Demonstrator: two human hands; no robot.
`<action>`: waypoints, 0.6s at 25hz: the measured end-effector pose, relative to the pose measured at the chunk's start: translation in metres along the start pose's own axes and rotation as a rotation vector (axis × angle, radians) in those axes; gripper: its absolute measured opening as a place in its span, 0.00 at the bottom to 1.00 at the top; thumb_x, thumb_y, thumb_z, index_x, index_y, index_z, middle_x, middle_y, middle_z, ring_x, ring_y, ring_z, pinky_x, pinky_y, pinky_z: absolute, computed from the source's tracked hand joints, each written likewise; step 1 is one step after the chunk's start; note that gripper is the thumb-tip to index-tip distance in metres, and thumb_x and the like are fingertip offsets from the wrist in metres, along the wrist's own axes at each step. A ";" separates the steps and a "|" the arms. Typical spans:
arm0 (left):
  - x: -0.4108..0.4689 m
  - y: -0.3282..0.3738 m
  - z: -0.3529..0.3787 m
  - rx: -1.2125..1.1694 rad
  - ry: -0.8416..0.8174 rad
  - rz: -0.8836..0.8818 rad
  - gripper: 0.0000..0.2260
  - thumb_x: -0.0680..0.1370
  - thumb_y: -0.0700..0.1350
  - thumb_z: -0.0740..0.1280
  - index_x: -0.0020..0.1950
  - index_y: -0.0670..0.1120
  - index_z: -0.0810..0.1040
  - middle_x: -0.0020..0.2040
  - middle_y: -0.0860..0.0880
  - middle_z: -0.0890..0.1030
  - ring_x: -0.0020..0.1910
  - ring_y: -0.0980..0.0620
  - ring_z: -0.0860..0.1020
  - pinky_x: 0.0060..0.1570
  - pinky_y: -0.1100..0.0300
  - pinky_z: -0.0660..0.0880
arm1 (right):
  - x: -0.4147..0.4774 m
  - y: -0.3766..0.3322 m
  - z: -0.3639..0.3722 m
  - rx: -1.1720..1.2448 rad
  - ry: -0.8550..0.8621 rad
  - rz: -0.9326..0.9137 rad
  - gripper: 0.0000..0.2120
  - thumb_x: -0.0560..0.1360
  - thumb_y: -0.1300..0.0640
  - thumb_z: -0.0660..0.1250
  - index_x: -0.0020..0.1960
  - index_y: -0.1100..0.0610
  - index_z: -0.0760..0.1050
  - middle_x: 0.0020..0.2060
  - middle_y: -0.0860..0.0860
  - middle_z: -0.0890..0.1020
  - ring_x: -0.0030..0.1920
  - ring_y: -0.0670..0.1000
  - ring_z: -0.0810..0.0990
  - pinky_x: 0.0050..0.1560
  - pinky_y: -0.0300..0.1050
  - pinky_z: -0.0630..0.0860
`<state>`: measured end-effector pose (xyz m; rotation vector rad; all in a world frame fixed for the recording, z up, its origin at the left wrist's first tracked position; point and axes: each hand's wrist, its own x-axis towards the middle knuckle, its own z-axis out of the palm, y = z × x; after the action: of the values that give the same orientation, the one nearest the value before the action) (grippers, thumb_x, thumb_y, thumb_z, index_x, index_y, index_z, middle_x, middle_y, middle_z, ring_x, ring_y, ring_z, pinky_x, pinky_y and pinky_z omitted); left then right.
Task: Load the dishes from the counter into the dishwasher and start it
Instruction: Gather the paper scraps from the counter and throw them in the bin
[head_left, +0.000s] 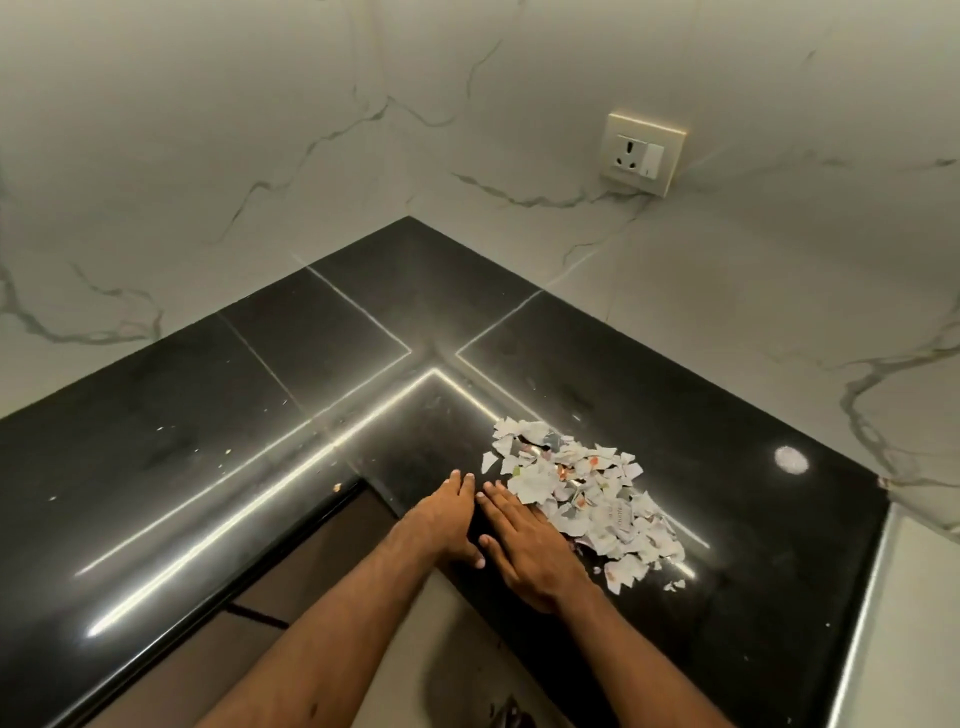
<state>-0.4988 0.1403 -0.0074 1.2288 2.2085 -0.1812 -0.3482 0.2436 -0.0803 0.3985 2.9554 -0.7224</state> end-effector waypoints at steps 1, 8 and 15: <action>0.004 0.007 -0.007 0.007 -0.025 -0.024 0.56 0.73 0.56 0.78 0.83 0.40 0.41 0.84 0.41 0.45 0.83 0.42 0.49 0.81 0.50 0.55 | 0.001 0.002 -0.001 0.013 0.008 -0.003 0.29 0.87 0.38 0.44 0.85 0.46 0.44 0.84 0.41 0.42 0.82 0.39 0.38 0.83 0.49 0.45; 0.043 0.038 -0.024 0.174 -0.071 -0.092 0.34 0.74 0.48 0.79 0.75 0.40 0.71 0.72 0.41 0.72 0.67 0.40 0.76 0.65 0.46 0.77 | -0.005 0.000 -0.037 0.449 0.157 0.104 0.17 0.80 0.57 0.60 0.64 0.46 0.81 0.59 0.43 0.84 0.58 0.42 0.80 0.61 0.49 0.79; 0.063 0.057 -0.021 0.299 -0.232 -0.135 0.47 0.63 0.65 0.81 0.74 0.42 0.72 0.75 0.39 0.69 0.73 0.35 0.69 0.64 0.38 0.76 | -0.050 0.045 -0.054 0.463 0.744 0.314 0.12 0.82 0.55 0.62 0.61 0.43 0.80 0.60 0.35 0.80 0.66 0.41 0.77 0.67 0.46 0.75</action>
<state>-0.4869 0.2269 -0.0163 1.1440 2.1103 -0.6946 -0.2884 0.2952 -0.0460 1.3994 3.1671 -1.4737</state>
